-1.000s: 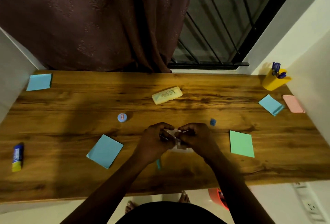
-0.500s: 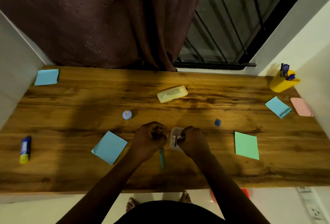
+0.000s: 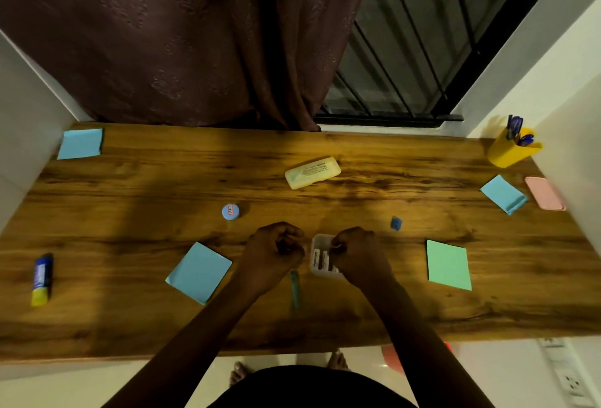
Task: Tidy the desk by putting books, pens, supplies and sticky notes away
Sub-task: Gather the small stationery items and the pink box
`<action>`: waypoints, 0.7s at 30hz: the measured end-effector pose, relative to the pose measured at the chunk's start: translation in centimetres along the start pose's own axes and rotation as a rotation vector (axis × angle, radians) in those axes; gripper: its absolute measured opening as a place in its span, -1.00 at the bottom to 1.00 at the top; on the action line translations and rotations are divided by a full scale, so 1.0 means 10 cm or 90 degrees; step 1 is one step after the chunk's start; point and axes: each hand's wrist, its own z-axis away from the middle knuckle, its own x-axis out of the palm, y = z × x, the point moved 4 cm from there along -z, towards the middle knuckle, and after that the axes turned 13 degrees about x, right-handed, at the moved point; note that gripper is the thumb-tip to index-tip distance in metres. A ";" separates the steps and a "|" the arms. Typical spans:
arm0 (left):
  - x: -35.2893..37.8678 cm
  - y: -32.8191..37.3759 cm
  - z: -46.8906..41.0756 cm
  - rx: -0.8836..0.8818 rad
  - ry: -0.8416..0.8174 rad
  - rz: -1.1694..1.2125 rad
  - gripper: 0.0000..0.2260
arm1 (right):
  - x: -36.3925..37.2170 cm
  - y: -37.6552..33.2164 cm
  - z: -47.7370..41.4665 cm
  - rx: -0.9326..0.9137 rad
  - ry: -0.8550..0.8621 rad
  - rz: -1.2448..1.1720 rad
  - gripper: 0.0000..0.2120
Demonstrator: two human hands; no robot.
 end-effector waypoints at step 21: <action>0.99 0.68 -0.61 0.072 -0.112 0.053 -0.85 | -1.07 0.74 0.27 0.105 0.051 -0.457 -0.89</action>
